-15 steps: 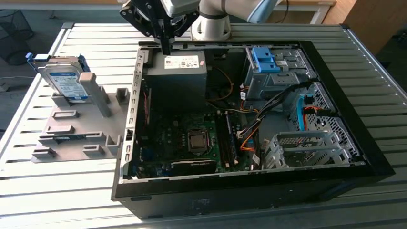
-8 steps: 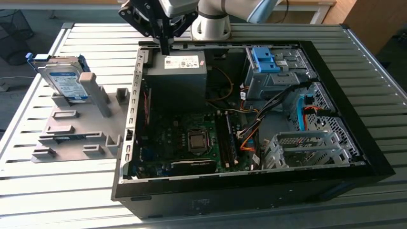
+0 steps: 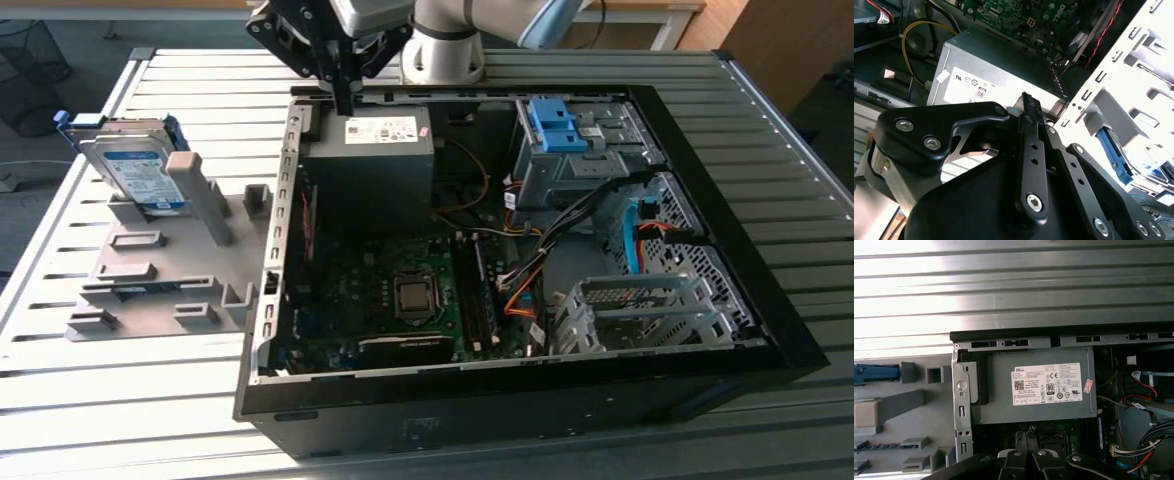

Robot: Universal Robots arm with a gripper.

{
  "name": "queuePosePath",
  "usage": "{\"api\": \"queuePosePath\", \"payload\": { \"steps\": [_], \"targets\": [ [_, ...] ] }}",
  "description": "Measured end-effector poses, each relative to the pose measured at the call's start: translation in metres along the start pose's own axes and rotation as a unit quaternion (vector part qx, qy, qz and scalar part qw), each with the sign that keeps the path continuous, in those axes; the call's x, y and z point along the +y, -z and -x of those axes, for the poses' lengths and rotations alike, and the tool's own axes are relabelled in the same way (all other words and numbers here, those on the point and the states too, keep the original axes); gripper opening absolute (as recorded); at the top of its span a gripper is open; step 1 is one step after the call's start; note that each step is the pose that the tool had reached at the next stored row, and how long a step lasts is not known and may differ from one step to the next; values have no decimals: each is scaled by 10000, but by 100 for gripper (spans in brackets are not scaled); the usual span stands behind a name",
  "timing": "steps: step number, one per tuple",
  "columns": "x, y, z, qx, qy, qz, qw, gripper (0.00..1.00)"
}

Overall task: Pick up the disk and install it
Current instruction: 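Reach for the disk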

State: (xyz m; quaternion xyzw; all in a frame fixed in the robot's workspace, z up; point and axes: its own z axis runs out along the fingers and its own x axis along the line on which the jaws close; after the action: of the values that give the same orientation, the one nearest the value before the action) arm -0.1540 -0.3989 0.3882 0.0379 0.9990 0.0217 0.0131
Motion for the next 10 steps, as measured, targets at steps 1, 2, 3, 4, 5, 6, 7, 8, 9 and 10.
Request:
{"api": "queuePosePath", "payload": {
  "steps": [1,2,3,4,5,6,7,8,9,10],
  "targets": [
    [0,0,-3,0,0,0,10000,11],
    [0,0,-5,0,0,0,10000,11],
    [-1,-1,-8,0,0,0,10000,11],
    [-1,-1,-11,0,0,0,10000,11],
    [-1,-1,-14,0,0,0,10000,11],
    [-1,-2,-17,0,0,0,10000,11],
    [-2,-2,-20,0,0,0,10000,11],
    [-2,-2,-22,0,0,0,10000,11],
    [-2,-2,-25,0,0,0,10000,11],
    [-2,-2,-27,0,0,0,10000,11]
  ]
}}
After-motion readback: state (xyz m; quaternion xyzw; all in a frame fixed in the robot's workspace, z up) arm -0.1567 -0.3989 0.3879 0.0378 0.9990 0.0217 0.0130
